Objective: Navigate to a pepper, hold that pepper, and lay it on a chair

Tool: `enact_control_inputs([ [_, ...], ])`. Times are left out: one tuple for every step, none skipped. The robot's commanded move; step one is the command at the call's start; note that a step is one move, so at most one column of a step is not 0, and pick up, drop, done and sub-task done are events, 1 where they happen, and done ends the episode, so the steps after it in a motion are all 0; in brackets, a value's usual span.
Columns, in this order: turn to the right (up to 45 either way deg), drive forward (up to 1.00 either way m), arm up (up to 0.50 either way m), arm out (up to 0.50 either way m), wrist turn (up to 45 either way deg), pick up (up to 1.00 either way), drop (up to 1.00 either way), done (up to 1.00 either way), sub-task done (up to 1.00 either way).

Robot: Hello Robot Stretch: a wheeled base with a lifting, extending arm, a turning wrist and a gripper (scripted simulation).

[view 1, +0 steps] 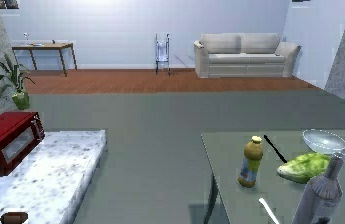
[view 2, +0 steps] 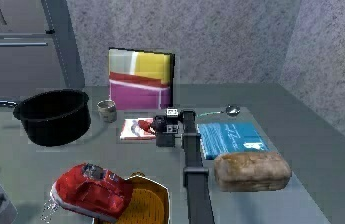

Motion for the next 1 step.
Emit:
enact_control_inputs([
  [0.0,0.0,0.18,0.0,0.0,0.0,0.0,0.0,0.0],
])
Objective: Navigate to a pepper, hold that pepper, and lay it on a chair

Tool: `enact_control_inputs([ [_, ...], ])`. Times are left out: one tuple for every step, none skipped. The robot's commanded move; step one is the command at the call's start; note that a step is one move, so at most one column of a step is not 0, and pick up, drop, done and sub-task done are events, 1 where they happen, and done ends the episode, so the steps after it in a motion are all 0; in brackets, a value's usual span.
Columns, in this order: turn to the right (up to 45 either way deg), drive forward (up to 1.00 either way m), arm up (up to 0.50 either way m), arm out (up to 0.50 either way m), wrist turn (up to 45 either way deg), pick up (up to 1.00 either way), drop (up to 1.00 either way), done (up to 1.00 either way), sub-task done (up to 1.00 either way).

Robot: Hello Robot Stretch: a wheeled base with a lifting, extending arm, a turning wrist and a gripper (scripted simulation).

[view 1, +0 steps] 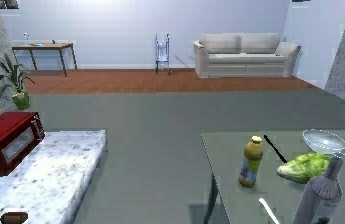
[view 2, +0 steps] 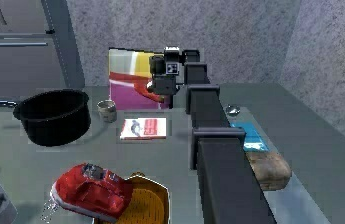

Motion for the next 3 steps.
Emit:
enact_control_inputs([
  [0.0,0.0,0.0,0.0,-45.0,0.0,0.0,0.0,0.0],
  [0.0,0.0,0.0,0.0,-45.0,0.0,0.0,0.0,0.0],
  [0.0,0.0,0.0,0.0,-39.0,0.0,0.0,0.0,0.0],
])
